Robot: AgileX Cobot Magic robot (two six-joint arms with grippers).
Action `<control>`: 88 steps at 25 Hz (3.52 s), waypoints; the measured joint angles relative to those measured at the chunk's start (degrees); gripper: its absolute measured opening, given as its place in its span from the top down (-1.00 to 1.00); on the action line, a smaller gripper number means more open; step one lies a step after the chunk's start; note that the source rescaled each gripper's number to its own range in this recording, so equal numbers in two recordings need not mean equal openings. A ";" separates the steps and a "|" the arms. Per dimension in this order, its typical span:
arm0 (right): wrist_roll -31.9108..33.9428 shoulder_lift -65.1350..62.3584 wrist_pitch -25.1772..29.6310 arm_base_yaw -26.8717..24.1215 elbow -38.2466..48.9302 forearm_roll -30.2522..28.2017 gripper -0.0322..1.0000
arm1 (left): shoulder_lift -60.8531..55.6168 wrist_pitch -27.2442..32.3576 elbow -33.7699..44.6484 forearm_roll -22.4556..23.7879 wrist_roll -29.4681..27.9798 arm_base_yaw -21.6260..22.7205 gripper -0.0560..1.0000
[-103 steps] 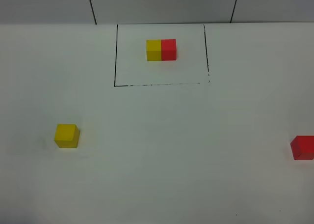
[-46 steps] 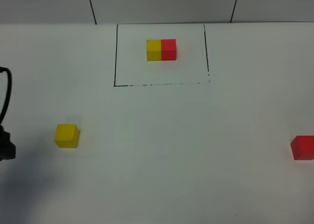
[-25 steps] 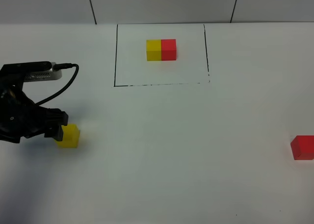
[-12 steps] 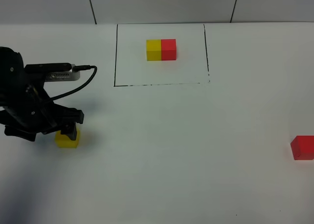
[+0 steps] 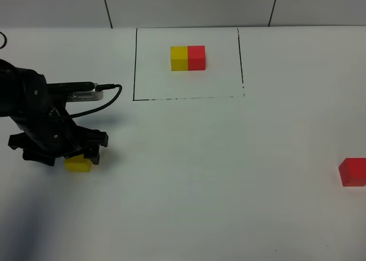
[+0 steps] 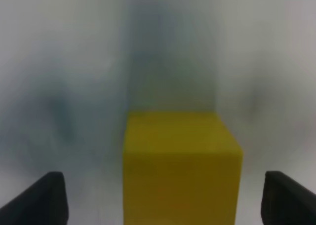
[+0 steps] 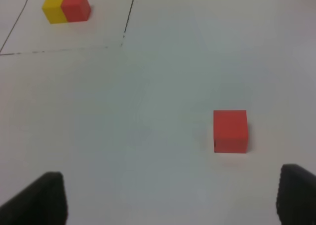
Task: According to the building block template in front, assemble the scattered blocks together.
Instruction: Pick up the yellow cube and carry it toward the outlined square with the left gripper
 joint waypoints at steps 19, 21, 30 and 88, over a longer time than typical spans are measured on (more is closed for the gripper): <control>0.00 0.00 0.00 0.00 0.00 0.00 -0.47 | 2.08 6.88 -2.98 0.01 3.98 -0.12 0.89; 0.00 0.00 0.00 0.00 0.00 0.00 -0.47 | 2.12 9.27 -5.50 0.47 5.81 -0.67 0.89; 0.19 0.00 0.00 0.00 0.00 0.00 -0.47 | 4.79 18.86 -24.87 4.96 28.12 -11.30 0.89; 0.67 0.00 0.00 0.00 0.00 0.05 -0.43 | 30.75 25.48 -57.65 4.55 56.78 -23.59 -0.95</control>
